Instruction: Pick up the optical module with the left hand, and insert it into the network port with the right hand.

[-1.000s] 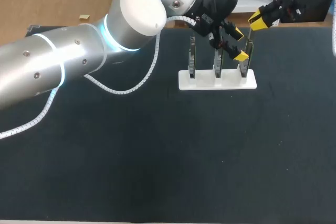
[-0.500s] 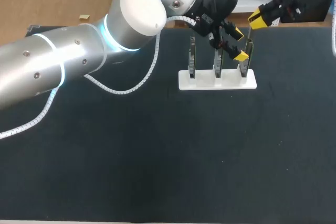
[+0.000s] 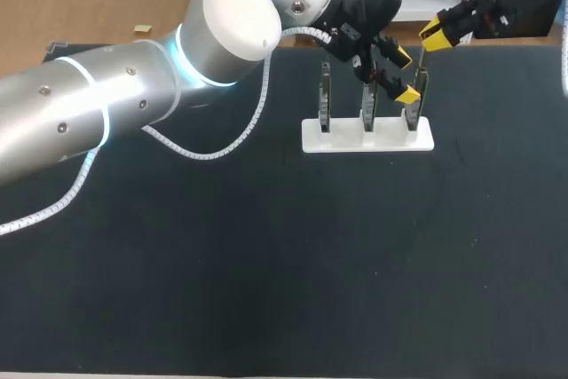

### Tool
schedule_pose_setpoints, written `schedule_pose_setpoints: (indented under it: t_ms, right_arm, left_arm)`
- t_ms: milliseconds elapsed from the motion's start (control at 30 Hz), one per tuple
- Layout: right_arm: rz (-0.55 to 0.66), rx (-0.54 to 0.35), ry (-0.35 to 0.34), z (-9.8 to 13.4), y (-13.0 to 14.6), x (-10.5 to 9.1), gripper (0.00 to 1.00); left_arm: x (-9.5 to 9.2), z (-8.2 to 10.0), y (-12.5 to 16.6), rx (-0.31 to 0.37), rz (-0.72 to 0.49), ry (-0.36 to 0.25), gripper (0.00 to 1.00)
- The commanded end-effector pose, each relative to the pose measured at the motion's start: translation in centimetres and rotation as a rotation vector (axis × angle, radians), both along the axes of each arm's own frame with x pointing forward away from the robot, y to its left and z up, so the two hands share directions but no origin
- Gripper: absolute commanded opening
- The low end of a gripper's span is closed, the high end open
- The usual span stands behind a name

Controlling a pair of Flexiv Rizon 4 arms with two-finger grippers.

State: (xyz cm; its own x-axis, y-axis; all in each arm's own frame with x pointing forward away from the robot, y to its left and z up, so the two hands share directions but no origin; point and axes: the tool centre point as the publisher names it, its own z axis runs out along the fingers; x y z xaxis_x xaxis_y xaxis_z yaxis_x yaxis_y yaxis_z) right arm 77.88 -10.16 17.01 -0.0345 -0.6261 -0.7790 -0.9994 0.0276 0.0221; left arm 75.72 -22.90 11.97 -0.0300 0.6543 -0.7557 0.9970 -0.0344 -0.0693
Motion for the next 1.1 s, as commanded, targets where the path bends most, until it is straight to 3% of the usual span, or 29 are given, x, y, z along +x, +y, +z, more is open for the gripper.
schedule_pose_setpoints:
  t_ms: [33,1100]
  right_arm:
    - [-0.001,-0.001,0.002,-0.29,-0.01,-0.07,0.00]
    - [-0.002,-0.002,0.008,-0.16,-0.17,-0.28,0.00]
  left_arm:
    - [0.19,0.07,-0.12,0.006,-0.002,0.003,1.00]
    - [0.19,0.07,-0.12,0.006,-0.002,0.003,1.00]
